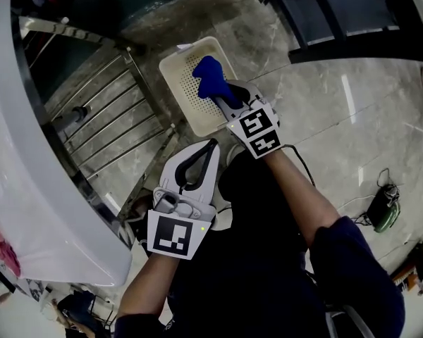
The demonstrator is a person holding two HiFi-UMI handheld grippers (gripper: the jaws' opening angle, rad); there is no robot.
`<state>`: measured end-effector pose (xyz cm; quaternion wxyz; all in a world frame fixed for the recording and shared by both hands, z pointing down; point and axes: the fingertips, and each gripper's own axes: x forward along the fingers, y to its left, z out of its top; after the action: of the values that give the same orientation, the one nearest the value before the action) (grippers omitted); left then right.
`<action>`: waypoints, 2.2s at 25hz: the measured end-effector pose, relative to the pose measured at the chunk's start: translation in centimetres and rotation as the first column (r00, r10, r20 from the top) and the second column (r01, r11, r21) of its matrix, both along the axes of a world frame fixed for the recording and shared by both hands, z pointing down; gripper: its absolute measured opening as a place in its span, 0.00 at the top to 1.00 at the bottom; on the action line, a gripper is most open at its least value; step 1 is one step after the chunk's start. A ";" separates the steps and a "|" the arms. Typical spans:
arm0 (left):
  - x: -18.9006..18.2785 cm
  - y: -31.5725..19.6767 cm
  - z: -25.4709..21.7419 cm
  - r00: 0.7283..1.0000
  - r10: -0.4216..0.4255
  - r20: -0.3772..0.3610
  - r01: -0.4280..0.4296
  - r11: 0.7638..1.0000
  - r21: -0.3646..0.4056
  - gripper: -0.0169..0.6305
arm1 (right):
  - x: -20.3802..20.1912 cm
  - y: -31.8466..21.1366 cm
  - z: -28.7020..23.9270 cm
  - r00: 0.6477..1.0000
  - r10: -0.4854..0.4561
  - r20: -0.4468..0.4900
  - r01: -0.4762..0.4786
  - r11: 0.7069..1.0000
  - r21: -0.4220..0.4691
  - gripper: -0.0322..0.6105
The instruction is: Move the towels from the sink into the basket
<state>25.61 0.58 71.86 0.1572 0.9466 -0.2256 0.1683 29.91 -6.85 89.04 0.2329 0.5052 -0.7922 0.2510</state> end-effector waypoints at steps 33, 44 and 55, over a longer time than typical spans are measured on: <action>0.9 1.0 -9.8 0.999 -0.017 -0.043 0.015 0.999 -0.052 0.97 | 2.2 1.9 -12.2 0.999 0.031 0.009 -0.031 0.999 0.010 0.72; 0.0 1.1 -18.9 0.997 -0.079 -0.021 0.079 0.997 -0.027 0.97 | 3.1 3.8 -21.5 1.000 0.019 0.025 -0.019 1.000 0.011 0.77; -1.6 2.4 -27.3 0.989 -0.146 -0.006 0.146 0.989 0.026 0.97 | 2.4 6.2 -30.2 0.999 -0.026 0.040 0.024 0.999 0.044 0.81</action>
<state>23.97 3.01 44.53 0.1569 0.9300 -0.2960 0.1514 32.32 -0.66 58.87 0.2089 0.4949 -0.8083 0.2410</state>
